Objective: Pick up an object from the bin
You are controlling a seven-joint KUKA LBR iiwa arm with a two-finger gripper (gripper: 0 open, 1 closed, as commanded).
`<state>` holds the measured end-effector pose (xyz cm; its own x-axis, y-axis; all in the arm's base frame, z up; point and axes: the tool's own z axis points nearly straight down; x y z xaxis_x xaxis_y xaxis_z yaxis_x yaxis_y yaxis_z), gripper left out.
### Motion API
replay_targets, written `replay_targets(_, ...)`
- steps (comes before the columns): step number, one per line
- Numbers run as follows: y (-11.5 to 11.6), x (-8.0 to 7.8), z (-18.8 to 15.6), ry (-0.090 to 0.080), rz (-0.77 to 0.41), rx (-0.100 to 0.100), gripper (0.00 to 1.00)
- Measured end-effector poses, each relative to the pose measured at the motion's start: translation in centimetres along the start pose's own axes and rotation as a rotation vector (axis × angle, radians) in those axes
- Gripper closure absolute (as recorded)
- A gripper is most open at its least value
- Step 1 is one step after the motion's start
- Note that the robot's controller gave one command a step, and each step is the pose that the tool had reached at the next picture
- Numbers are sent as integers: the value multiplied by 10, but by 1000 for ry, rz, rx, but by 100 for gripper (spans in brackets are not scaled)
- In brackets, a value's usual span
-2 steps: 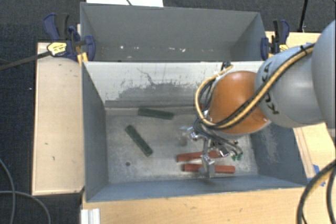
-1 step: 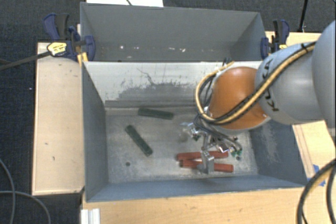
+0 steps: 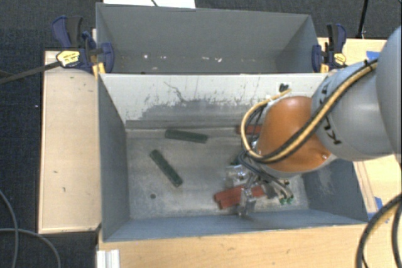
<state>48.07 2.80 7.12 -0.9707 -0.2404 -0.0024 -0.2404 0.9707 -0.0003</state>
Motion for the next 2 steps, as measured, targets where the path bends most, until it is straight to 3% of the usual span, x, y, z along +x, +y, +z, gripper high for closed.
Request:
replay_targets(1, 0, 0, 0, 0, -1, 0, 100)
replay_targets(2, -8, -27, -207, 4, 16, -1, 100)
